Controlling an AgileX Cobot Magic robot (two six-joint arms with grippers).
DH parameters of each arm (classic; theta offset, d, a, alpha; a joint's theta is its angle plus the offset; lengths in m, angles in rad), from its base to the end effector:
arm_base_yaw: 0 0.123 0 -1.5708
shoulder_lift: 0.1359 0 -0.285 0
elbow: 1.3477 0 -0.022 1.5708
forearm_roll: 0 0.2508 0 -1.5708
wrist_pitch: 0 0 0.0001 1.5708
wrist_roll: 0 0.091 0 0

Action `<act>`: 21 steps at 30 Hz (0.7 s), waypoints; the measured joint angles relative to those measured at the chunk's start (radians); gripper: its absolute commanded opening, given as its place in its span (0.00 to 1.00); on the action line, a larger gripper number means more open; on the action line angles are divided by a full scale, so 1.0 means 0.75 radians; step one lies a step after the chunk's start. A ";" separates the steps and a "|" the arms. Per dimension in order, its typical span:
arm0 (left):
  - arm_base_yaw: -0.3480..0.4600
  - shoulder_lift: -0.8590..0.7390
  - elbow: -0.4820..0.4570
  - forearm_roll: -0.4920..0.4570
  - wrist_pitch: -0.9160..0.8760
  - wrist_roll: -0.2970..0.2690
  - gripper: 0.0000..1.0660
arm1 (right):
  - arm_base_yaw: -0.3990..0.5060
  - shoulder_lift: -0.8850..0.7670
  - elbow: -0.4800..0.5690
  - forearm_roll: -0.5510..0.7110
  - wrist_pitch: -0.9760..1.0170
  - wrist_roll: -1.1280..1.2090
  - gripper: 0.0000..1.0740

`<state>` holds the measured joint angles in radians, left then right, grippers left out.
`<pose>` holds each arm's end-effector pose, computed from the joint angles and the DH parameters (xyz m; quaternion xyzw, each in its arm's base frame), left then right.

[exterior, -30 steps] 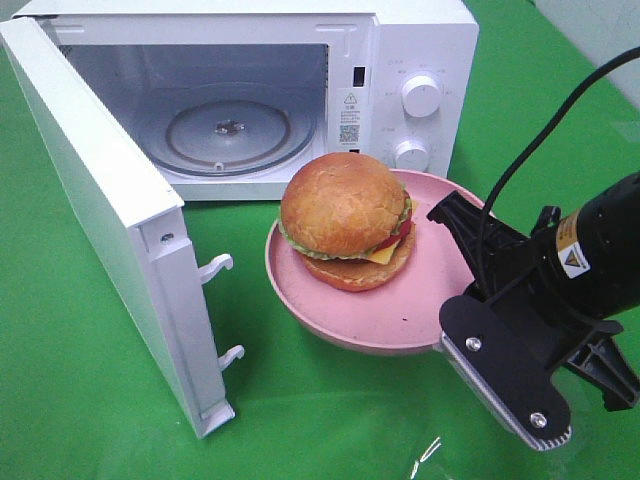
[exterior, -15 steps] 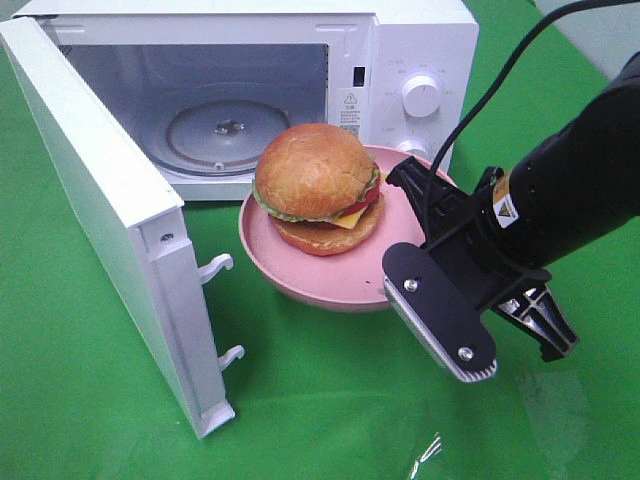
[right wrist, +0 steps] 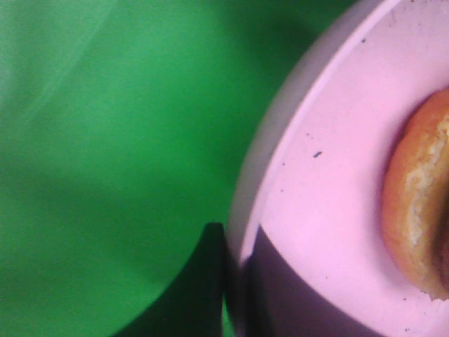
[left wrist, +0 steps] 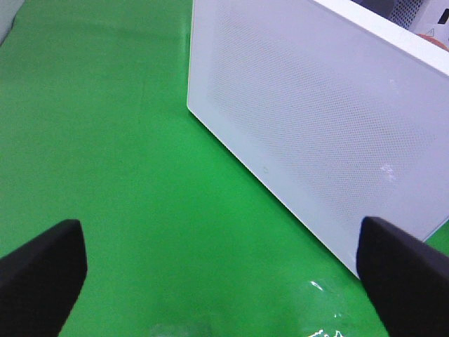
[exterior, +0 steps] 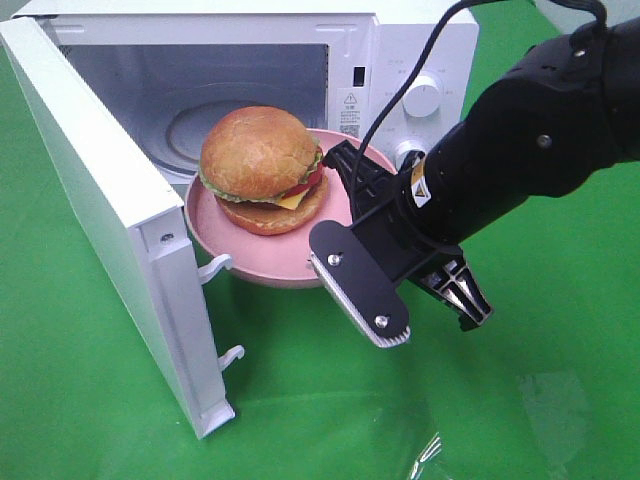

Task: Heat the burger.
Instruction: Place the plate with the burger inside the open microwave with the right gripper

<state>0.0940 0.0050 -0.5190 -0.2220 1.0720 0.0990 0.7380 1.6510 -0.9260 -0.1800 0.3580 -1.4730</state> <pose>-0.0062 -0.0183 0.2833 0.0078 0.8473 -0.0601 0.5277 0.2446 0.2147 0.1937 -0.8858 0.3644 -0.1519 0.2441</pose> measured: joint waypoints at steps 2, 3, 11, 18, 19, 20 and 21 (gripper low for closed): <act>0.000 0.000 0.000 0.000 0.000 0.000 0.91 | 0.000 0.027 -0.036 0.000 0.000 0.009 0.00; 0.000 0.000 0.000 0.000 0.000 0.000 0.91 | 0.000 0.051 -0.064 0.000 0.000 0.011 0.00; 0.000 0.000 0.000 0.000 0.000 0.000 0.91 | 0.000 0.113 -0.164 0.073 0.000 -0.016 0.00; 0.000 0.000 0.000 0.000 0.000 0.000 0.91 | 0.000 0.168 -0.228 0.161 0.020 -0.113 0.00; 0.000 0.000 0.000 0.000 0.000 0.000 0.91 | 0.000 0.193 -0.253 0.172 0.033 -0.124 0.00; 0.000 0.000 0.000 0.000 0.000 0.000 0.91 | 0.000 0.193 -0.253 0.172 0.033 -0.124 0.00; 0.000 0.000 0.000 0.000 0.000 0.000 0.91 | 0.000 0.220 -0.281 0.180 0.040 -0.125 0.00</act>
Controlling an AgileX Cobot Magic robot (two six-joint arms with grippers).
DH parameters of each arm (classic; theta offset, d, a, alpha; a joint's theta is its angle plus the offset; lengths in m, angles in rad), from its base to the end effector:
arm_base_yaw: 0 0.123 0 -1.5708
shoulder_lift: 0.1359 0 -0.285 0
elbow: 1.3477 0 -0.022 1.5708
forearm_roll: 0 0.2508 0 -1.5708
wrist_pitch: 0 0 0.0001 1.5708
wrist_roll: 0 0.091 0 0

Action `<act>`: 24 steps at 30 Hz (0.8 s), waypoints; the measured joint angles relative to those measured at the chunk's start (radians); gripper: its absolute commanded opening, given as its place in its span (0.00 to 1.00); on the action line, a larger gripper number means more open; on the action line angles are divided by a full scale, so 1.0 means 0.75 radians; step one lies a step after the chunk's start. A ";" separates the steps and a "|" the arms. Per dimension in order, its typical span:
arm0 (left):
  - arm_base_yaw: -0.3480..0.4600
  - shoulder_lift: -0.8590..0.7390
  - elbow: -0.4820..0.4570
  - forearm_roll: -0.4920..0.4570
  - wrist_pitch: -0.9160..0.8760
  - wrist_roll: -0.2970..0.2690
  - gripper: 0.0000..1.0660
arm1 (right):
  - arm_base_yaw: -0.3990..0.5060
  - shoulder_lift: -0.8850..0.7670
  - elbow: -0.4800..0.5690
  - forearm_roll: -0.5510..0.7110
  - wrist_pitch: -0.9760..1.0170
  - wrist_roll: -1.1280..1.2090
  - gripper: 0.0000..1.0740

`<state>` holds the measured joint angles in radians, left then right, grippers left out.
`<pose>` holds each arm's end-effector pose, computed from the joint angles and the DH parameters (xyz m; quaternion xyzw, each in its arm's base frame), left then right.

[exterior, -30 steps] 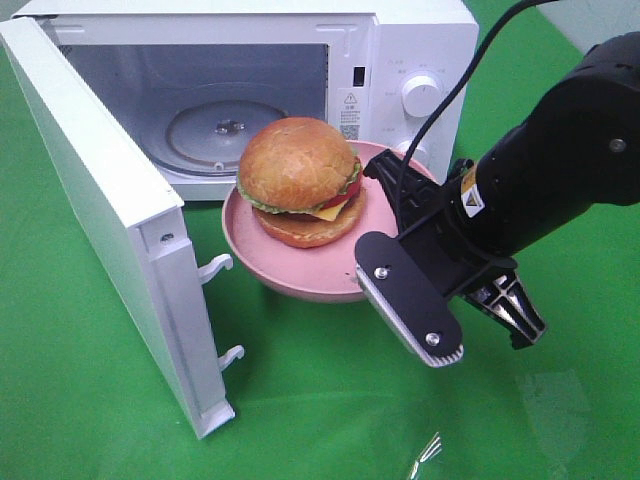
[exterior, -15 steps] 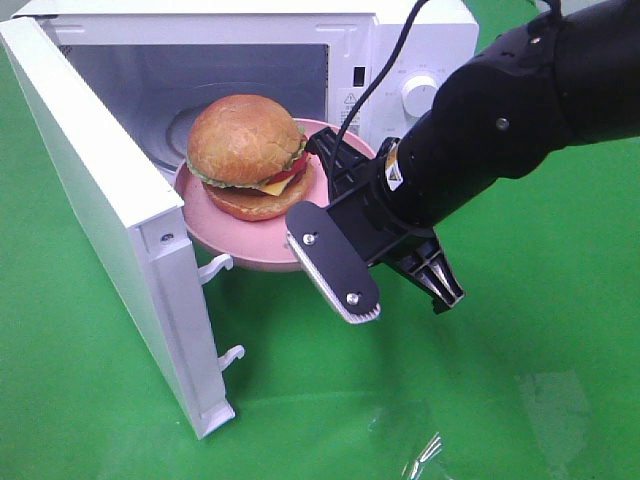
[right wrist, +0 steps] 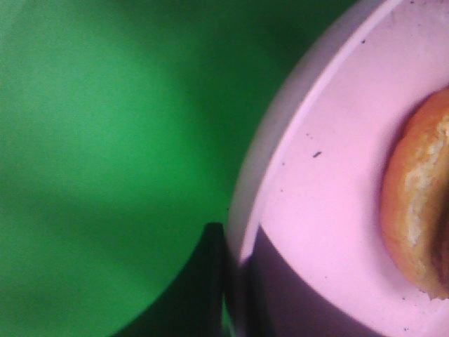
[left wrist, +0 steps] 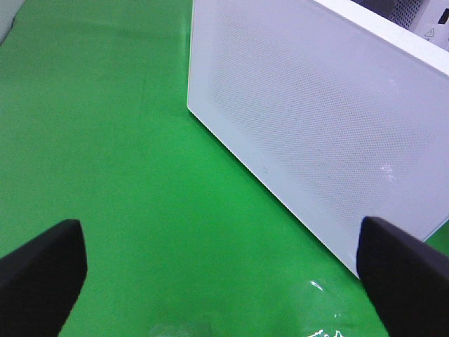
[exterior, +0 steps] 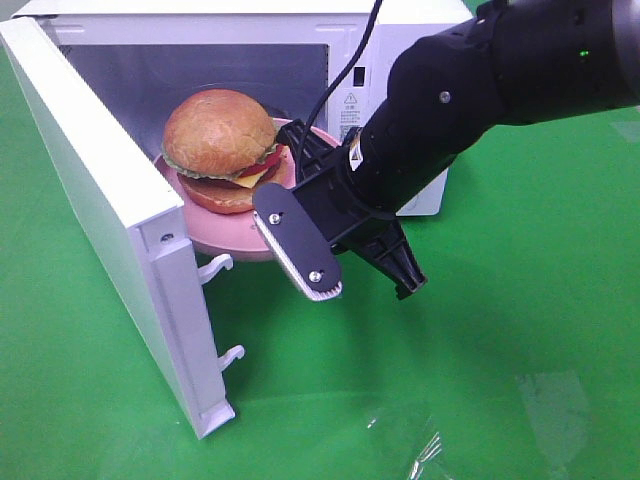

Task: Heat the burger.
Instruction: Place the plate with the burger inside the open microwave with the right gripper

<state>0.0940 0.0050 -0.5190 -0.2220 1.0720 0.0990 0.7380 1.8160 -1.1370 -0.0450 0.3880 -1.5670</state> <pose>-0.0062 -0.0183 0.2833 0.0078 0.8473 -0.0601 0.5277 0.2800 0.2525 0.1903 -0.8810 0.3726 -0.1303 0.2608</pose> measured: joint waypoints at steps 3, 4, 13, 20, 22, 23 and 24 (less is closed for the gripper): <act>0.000 0.000 0.000 0.000 0.000 0.000 0.91 | 0.000 0.032 -0.037 0.011 0.005 0.000 0.00; 0.000 0.000 0.000 0.000 0.000 0.000 0.91 | 0.000 0.032 -0.037 0.011 0.005 0.000 0.00; 0.000 0.000 0.000 0.000 0.000 0.000 0.91 | -0.001 0.127 -0.149 0.017 0.015 -0.015 0.00; 0.000 0.000 0.000 0.000 0.000 0.000 0.91 | -0.001 0.192 -0.232 0.020 0.027 -0.028 0.00; 0.000 0.000 0.000 0.000 0.000 0.000 0.91 | -0.001 0.223 -0.272 0.020 0.043 -0.027 0.00; 0.000 0.000 0.000 0.000 0.000 0.000 0.91 | -0.001 0.223 -0.272 0.020 0.043 -0.027 0.00; 0.000 0.000 0.000 0.000 0.000 0.000 0.91 | -0.001 0.248 -0.305 0.015 0.064 -0.007 0.00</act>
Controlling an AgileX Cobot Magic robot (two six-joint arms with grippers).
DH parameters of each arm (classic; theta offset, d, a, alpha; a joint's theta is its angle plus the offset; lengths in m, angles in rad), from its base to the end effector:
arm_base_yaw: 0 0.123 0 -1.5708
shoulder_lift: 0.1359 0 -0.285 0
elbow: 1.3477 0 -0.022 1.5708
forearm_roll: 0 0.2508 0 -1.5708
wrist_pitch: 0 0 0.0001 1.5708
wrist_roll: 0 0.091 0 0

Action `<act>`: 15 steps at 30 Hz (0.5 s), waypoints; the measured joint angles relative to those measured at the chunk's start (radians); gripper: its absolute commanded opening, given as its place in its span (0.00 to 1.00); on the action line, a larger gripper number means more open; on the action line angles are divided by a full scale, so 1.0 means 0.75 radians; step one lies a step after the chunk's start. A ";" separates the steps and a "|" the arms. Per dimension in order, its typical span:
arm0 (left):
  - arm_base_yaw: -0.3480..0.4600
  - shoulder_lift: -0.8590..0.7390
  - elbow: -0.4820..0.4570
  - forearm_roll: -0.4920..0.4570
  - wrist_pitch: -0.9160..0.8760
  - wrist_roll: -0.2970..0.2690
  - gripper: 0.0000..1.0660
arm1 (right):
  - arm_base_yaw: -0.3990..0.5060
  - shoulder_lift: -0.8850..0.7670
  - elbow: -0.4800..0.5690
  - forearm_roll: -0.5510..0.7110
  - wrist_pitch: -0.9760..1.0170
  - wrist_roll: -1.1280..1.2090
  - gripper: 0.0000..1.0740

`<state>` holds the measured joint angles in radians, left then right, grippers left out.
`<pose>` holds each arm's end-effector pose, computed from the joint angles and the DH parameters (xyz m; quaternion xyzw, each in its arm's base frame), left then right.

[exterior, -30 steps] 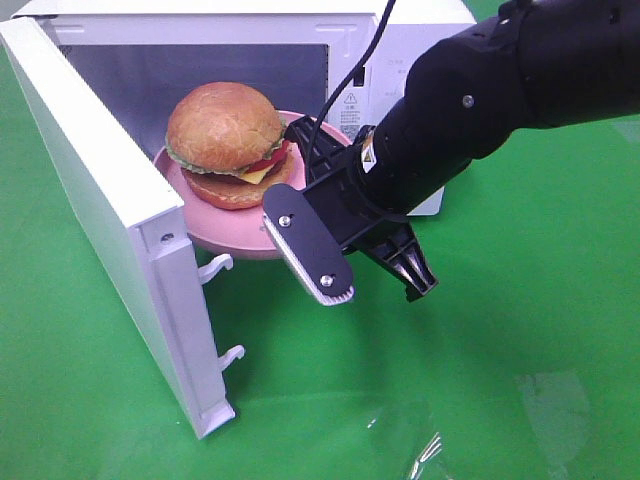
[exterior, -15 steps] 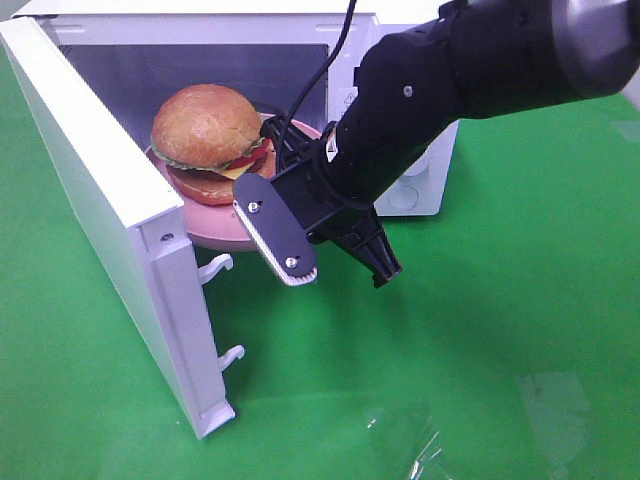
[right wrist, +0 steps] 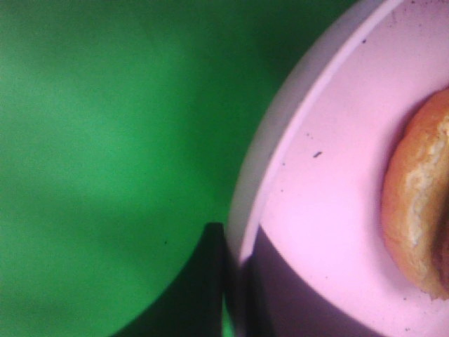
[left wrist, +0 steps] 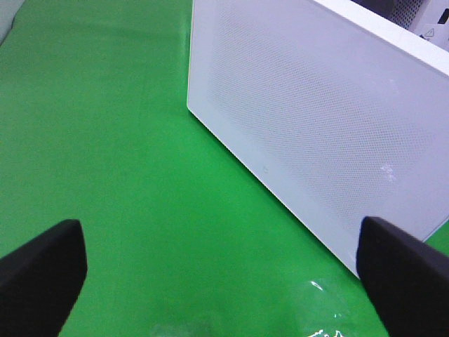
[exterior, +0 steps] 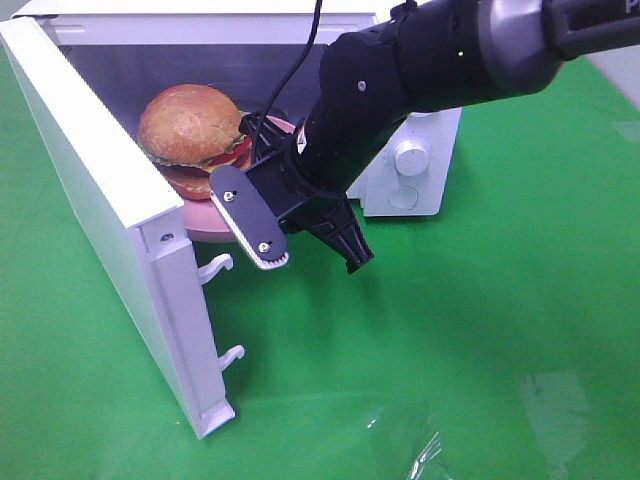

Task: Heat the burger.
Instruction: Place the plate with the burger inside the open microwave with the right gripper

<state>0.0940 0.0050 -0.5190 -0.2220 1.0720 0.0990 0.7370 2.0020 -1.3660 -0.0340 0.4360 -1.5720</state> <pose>-0.0062 -0.0183 0.2833 0.0078 0.8473 -0.0601 0.5277 0.3184 0.2872 0.1755 -0.8806 0.3755 -0.1274 0.2594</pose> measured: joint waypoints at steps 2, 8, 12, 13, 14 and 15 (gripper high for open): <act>0.000 0.000 0.000 0.000 0.000 0.000 0.91 | 0.000 0.019 -0.032 -0.015 0.016 0.021 0.00; 0.000 0.000 0.000 0.000 0.000 0.000 0.91 | 0.000 0.121 -0.180 -0.077 0.060 0.144 0.00; 0.000 0.000 0.000 0.000 0.000 0.000 0.91 | 0.000 0.161 -0.248 -0.096 0.080 0.192 0.00; 0.000 0.000 0.000 0.000 0.000 0.000 0.91 | 0.000 0.189 -0.292 -0.105 0.091 0.221 0.00; 0.000 0.000 0.000 0.000 0.000 0.000 0.91 | 0.000 0.189 -0.292 -0.105 0.091 0.221 0.00; 0.000 0.000 0.000 0.000 0.000 0.000 0.91 | 0.000 0.203 -0.315 -0.112 0.099 0.236 0.00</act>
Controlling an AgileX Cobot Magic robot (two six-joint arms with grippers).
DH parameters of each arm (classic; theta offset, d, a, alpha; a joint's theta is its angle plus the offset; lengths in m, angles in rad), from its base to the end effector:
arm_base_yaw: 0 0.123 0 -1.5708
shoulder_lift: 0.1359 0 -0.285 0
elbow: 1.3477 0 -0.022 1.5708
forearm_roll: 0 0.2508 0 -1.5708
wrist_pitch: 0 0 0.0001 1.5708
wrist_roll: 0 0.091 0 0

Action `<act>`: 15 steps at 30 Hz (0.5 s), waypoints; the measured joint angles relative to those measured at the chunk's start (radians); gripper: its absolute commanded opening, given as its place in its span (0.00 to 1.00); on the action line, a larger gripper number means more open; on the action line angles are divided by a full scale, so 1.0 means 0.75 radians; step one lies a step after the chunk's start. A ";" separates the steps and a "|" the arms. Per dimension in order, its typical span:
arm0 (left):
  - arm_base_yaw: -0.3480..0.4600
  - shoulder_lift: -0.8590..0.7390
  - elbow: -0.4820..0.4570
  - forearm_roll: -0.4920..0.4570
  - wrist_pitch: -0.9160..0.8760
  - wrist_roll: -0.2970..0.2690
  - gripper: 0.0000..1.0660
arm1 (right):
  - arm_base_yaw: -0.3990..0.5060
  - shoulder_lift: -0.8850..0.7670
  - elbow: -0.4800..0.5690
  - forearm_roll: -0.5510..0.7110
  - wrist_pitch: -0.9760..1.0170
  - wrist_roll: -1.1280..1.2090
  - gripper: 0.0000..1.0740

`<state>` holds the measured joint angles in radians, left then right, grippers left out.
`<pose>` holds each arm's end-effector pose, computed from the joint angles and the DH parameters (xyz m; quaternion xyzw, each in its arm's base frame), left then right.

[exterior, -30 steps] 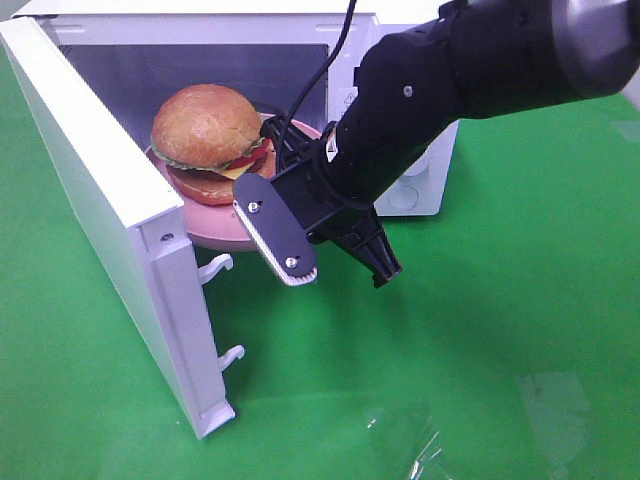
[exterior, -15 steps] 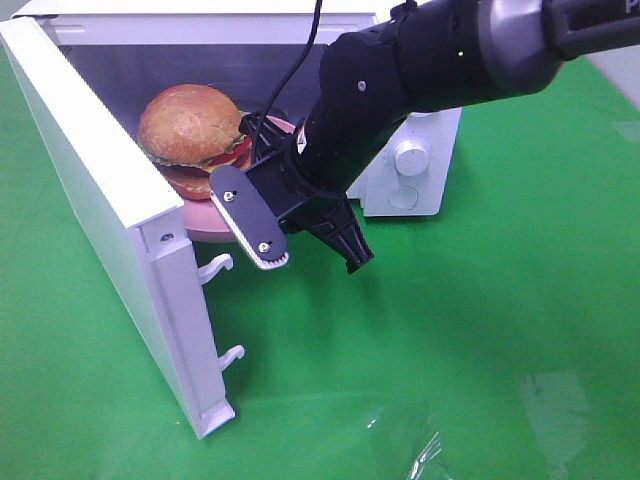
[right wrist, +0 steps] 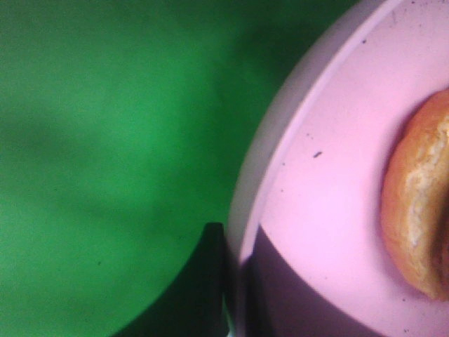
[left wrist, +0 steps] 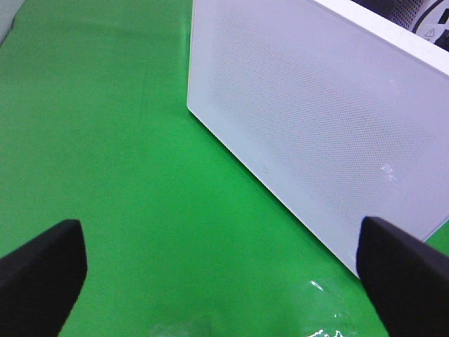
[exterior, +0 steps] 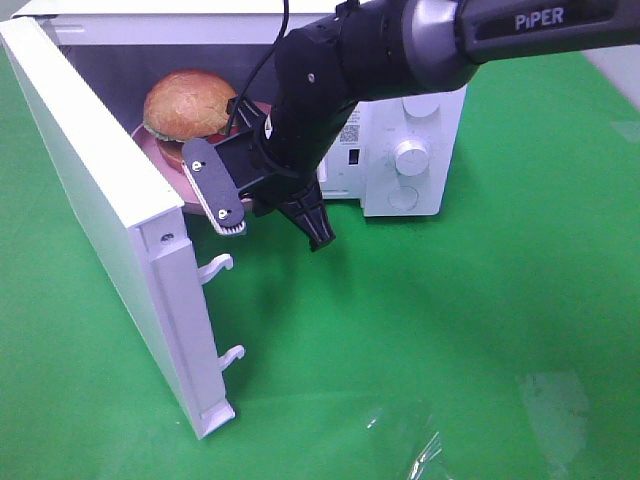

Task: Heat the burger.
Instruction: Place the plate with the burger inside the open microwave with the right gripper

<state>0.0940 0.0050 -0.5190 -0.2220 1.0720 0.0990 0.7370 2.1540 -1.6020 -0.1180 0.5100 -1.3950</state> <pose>-0.0062 -0.0183 0.2833 0.0078 0.8473 -0.0601 0.5277 0.3537 0.3140 0.1696 -0.8549 0.4258 -0.1350 0.2636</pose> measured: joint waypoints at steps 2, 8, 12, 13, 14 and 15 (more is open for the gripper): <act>0.000 0.000 0.000 0.000 0.000 0.000 0.91 | 0.000 0.028 -0.037 -0.005 0.020 0.031 0.00; 0.000 0.000 0.000 0.000 0.000 0.000 0.91 | 0.000 0.099 -0.137 -0.041 0.033 0.123 0.00; 0.000 0.000 0.000 0.000 0.000 0.000 0.91 | 0.000 0.144 -0.208 -0.100 0.067 0.239 0.00; 0.000 0.000 0.000 0.000 0.000 0.000 0.91 | 0.000 0.144 -0.208 -0.100 0.067 0.239 0.00; 0.000 0.000 0.000 0.000 0.000 0.000 0.91 | 0.000 0.160 -0.235 -0.127 0.069 0.280 0.00; 0.000 0.000 0.000 0.000 0.000 0.000 0.91 | 0.000 0.160 -0.235 -0.127 0.069 0.280 0.00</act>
<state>0.0940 0.0050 -0.5190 -0.2220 1.0720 0.0990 0.7370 2.2740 -1.7780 -0.2130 0.5620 -1.1850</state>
